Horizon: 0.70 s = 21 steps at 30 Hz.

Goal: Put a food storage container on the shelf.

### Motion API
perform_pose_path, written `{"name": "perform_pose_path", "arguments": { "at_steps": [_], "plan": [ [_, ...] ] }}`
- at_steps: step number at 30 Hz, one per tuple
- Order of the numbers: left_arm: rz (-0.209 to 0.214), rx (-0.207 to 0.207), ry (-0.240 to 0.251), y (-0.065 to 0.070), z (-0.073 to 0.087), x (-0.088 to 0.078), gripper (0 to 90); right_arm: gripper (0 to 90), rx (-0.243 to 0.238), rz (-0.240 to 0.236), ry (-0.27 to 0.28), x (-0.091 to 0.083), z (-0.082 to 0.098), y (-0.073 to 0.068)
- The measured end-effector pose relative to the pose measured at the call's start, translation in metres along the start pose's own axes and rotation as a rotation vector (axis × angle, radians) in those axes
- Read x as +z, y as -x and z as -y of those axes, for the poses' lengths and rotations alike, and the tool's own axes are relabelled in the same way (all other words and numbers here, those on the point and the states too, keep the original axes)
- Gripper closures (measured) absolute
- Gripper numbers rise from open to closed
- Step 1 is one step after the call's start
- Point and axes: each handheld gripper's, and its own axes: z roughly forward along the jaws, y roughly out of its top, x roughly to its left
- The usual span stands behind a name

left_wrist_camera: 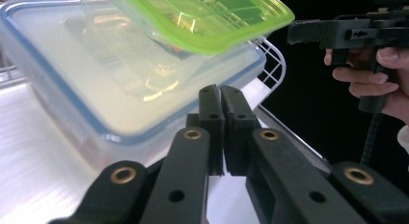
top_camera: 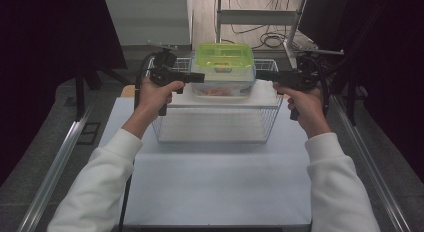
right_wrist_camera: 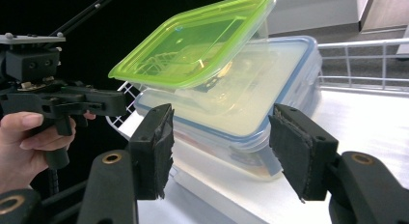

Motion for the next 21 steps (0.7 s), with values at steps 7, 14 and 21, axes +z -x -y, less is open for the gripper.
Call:
{"name": "perform_pose_path", "arguments": {
  "at_steps": [7,14,21],
  "plan": [
    [-0.025,-0.017,0.015,0.005,0.015,-0.016,55.7,40.0,-0.011,-0.031,-0.02,0.0,0.012,0.004],
    [-0.012,-0.003,-0.028,0.011,0.037,-0.029,36.5,37.1,-0.061,-0.061,-0.065,-0.009,0.03,0.005],
    [0.004,0.027,-0.031,0.015,0.087,-0.051,30.9,36.3,-0.104,-0.084,-0.124,-0.015,0.067,-0.004]
  ]
}}
